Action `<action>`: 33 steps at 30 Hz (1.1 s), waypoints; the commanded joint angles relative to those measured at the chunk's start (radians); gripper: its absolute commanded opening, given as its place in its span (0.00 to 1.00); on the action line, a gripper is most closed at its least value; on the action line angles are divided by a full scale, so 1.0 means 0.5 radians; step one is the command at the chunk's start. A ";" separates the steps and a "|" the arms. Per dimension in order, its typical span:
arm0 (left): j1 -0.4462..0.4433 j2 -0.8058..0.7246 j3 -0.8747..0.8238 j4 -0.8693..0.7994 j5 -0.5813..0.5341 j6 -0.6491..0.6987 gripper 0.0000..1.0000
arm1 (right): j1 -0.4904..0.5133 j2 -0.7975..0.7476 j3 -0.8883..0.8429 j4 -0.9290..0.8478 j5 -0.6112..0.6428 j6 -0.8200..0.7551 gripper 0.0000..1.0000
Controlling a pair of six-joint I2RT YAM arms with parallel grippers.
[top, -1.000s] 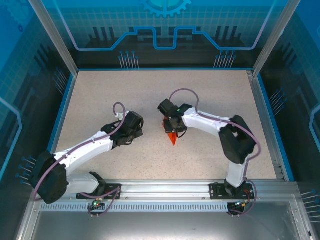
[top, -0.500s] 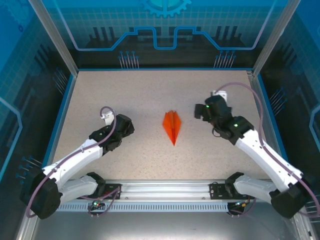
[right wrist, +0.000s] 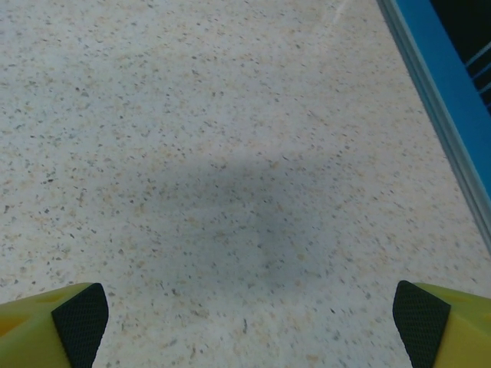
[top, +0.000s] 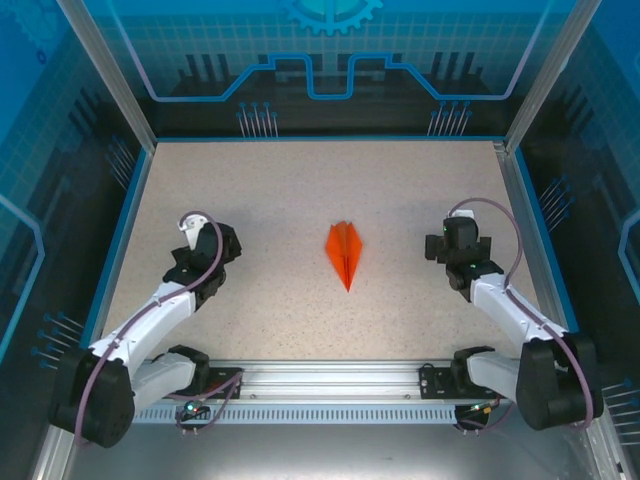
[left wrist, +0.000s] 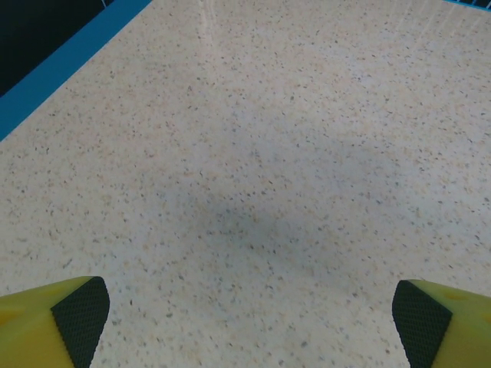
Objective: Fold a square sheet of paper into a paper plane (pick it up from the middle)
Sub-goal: Place the paper plane at the center of the table, then reset both arms
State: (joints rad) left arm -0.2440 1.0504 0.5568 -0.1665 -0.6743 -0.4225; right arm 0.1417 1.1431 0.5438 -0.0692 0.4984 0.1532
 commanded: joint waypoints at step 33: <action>0.387 0.950 -0.336 2.043 0.818 0.793 0.99 | -0.088 0.717 -0.275 1.735 -0.502 -0.263 0.99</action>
State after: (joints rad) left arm -0.0719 1.5238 0.3687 0.7601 -0.3130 -0.0513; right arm 0.1104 1.4937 0.3870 0.7685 0.2283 0.0044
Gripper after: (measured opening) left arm 0.985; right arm 0.994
